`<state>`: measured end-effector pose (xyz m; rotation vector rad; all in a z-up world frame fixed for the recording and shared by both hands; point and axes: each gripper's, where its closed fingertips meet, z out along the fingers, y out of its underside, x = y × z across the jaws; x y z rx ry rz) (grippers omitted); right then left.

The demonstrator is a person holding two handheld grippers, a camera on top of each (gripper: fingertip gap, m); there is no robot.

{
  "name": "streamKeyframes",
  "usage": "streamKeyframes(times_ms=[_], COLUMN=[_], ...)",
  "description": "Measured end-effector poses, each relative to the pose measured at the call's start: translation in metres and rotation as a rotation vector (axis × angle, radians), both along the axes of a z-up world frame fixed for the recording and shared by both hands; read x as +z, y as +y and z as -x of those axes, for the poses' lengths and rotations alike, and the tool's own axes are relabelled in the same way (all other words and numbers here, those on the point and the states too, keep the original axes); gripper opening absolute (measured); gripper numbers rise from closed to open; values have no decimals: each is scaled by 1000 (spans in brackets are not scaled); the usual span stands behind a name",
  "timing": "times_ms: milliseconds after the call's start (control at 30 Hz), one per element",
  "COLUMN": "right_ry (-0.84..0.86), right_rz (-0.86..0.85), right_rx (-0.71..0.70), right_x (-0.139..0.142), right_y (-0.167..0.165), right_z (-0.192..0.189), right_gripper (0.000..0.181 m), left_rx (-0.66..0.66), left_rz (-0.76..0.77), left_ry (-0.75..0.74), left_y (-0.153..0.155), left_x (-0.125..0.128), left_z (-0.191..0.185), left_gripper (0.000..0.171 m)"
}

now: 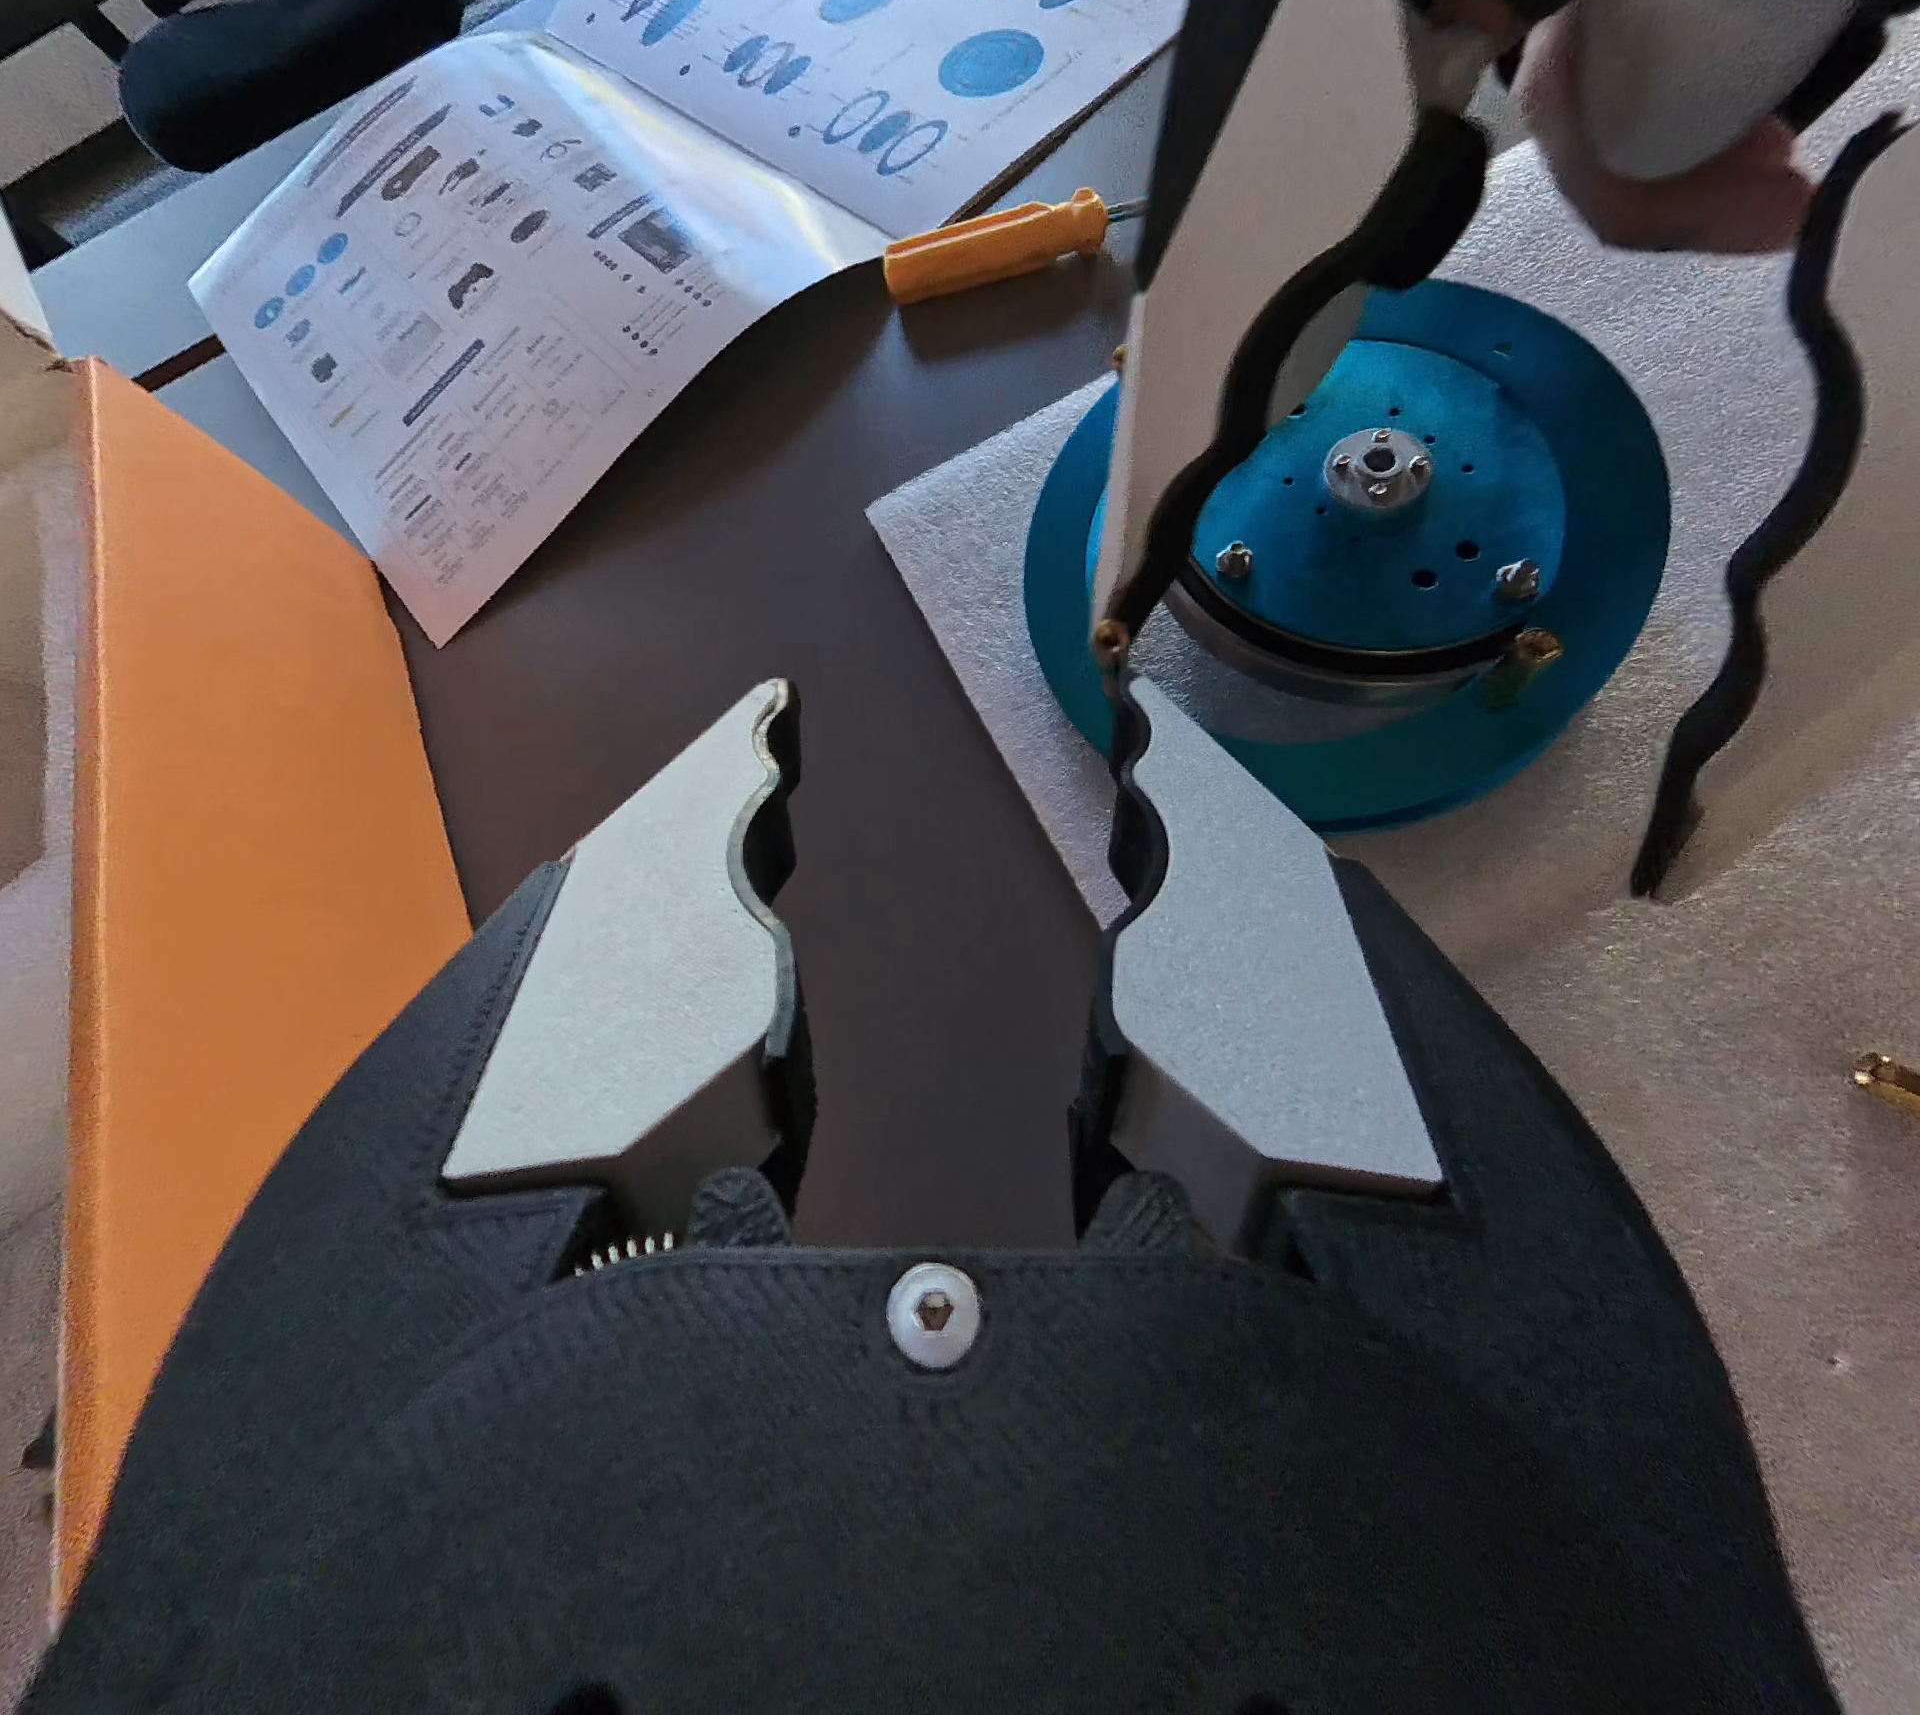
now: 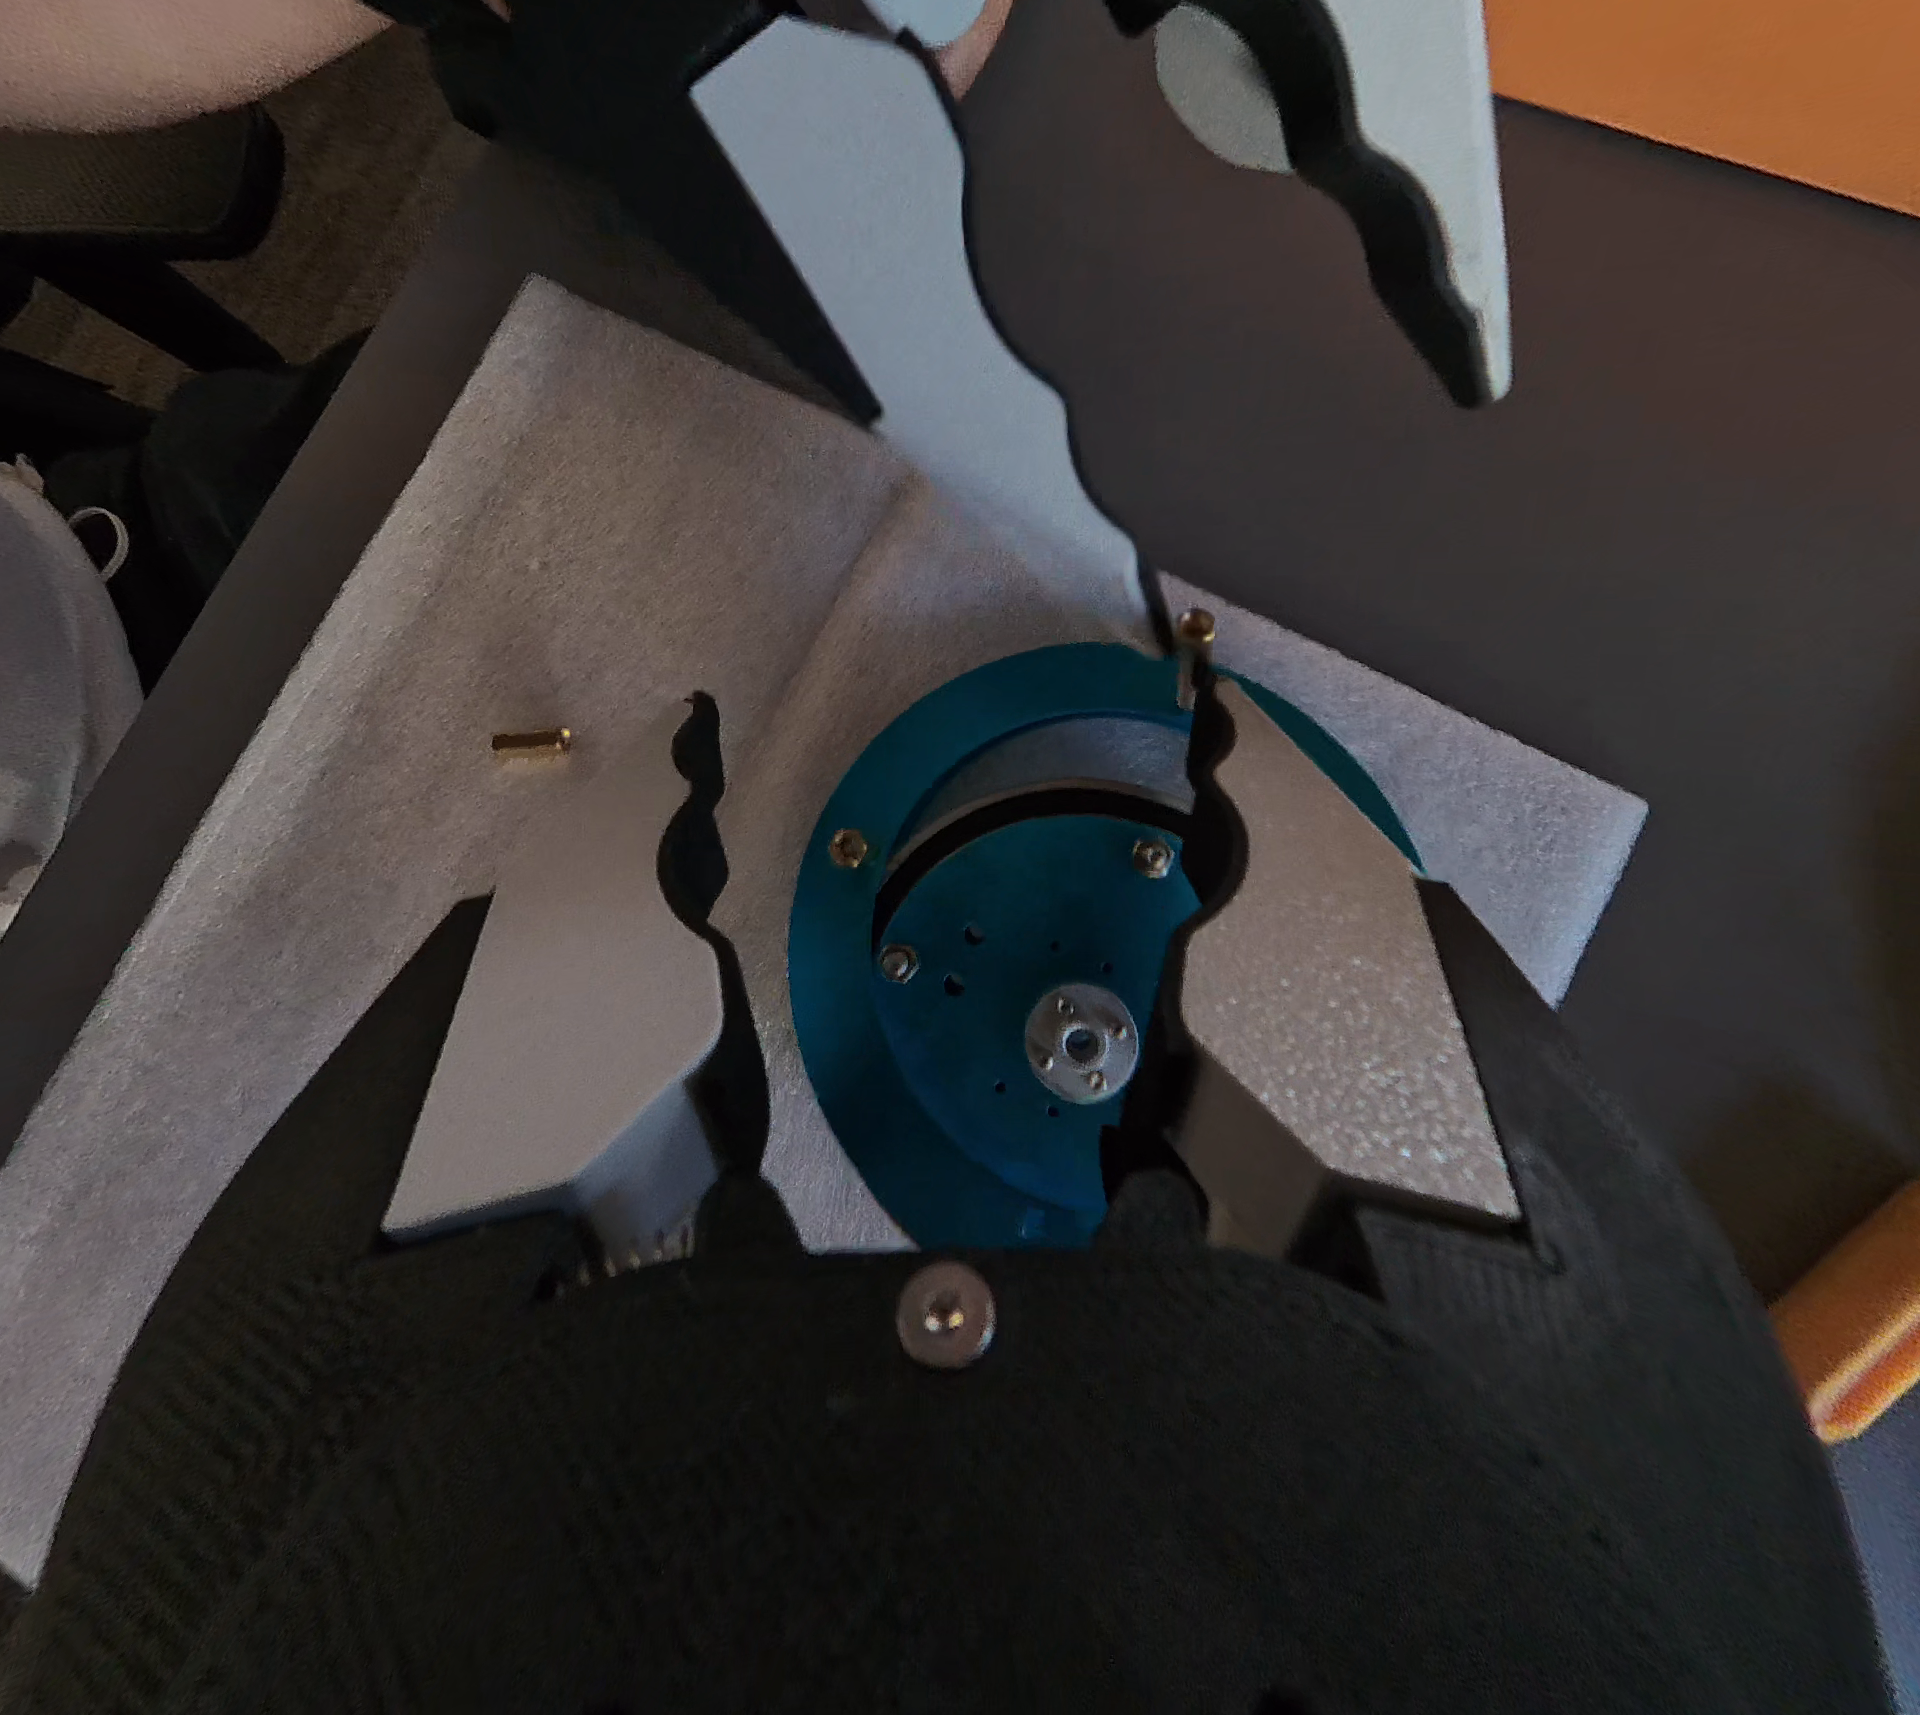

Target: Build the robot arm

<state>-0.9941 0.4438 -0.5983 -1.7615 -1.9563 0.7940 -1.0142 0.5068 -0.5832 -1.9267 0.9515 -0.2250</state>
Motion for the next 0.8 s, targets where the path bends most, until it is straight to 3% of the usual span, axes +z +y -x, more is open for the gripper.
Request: streamKeyframes(times_ms=[100, 467, 533, 800], right_ry=[14, 17, 5, 36], right_rz=[-4, -15, 4, -6], right_rx=[-5, -2, 5, -26], right_x=[7, 6, 8, 8], right_y=[0, 0, -3, 8], right_z=[-7, 1, -7, 10], right_gripper=[82, 89, 77, 84], left_rx=[17, -13, 11, -16], left_rz=[4, 13, -1, -2], left_ry=[42, 1, 15, 24], left_y=[2, 2, 5, -1], left_x=[-4, 2, 1, -2], left_z=[12, 0, 9, 1], left_gripper=[58, 62, 56, 56])
